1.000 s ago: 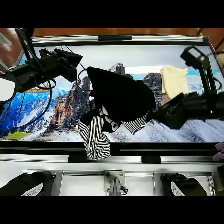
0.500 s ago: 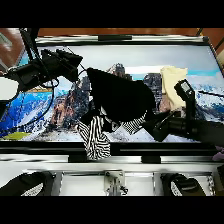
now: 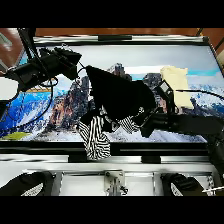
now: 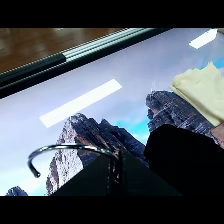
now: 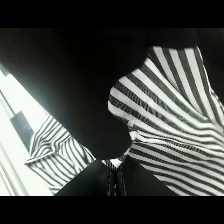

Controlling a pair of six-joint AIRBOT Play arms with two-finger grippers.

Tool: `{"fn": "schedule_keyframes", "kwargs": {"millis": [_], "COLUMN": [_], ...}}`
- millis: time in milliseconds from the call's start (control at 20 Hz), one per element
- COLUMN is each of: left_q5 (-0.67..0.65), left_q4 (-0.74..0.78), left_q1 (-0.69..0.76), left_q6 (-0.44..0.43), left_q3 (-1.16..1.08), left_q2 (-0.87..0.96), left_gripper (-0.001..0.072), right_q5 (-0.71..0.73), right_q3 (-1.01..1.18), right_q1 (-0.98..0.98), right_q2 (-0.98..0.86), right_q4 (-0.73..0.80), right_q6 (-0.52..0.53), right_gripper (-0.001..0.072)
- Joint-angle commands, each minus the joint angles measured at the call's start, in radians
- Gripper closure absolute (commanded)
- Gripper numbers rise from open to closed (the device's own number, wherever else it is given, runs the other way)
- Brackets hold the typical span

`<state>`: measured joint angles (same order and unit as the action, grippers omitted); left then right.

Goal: Fold the shirts.

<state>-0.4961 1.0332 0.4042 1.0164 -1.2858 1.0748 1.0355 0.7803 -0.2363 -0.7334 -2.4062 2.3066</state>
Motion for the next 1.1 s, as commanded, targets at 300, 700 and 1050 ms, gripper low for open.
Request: {"fn": "schedule_keyframes", "kwargs": {"millis": [300, 700, 1050], "left_q5": [0.002, -0.069, -0.086], "left_q4": [0.037, 0.098, 0.111], "left_q1": [-0.001, 0.000, 0.002], "left_q6": [0.001, -0.002, 0.002], "left_q3": [-0.008, -0.058, -0.058], "left_q2": [-0.003, -0.004, -0.004], "left_gripper": [0.0658, 0.0658, 0.0659], "right_q5": [-0.028, -0.190, -0.159], "right_q3": [0.388, 0.496, 0.496], "right_q1": [-0.032, -0.031, -0.032], "right_q2": [0.074, -0.043, -0.149], "right_q4": [0.532, 0.611, 0.620], "right_q6": [-0.219, -0.276, -0.535], "right_gripper": [0.0631, 0.0630, 0.0628]}}
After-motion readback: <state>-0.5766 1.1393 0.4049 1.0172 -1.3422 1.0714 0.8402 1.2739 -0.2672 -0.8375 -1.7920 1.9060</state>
